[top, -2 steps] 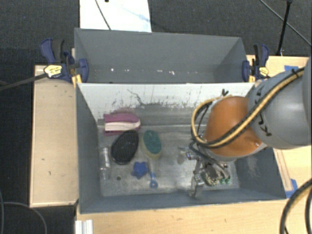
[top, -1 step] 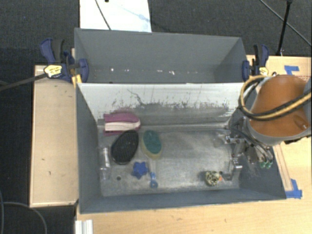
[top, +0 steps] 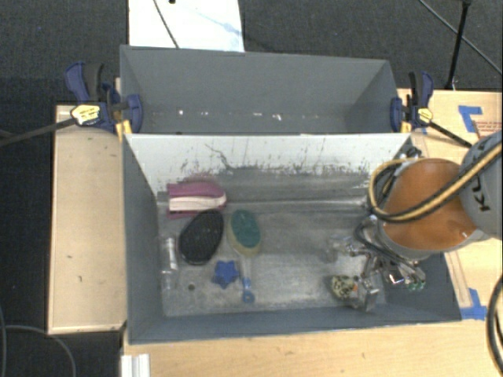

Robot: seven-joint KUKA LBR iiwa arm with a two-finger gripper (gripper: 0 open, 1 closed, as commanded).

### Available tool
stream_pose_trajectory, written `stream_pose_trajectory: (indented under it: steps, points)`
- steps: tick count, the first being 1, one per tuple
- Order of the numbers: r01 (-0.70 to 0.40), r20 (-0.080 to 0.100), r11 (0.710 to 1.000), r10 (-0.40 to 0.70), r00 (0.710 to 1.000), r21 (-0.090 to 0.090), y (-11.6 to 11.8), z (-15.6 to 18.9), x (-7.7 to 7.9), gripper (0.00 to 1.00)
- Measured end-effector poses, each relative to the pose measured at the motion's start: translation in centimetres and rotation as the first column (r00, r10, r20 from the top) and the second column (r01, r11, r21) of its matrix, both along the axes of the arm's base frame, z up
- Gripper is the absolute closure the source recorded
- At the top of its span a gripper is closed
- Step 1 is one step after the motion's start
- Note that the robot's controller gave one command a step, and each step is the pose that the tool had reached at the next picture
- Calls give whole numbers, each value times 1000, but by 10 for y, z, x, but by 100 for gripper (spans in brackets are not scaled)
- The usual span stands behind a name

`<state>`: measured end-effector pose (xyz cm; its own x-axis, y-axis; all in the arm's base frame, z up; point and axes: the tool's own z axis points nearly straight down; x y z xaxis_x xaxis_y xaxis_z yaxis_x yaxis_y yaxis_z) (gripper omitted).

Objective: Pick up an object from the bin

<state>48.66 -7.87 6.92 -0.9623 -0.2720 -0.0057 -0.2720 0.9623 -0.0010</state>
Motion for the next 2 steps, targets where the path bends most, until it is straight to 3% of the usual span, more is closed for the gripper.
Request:
stream_pose_trajectory:
  steps: [1,2]
  points:
    - [0,-2,1000,0,1000,0,0,1,-1,100]
    - [-327,0,945,327,945,-3,-15,65,15,100]
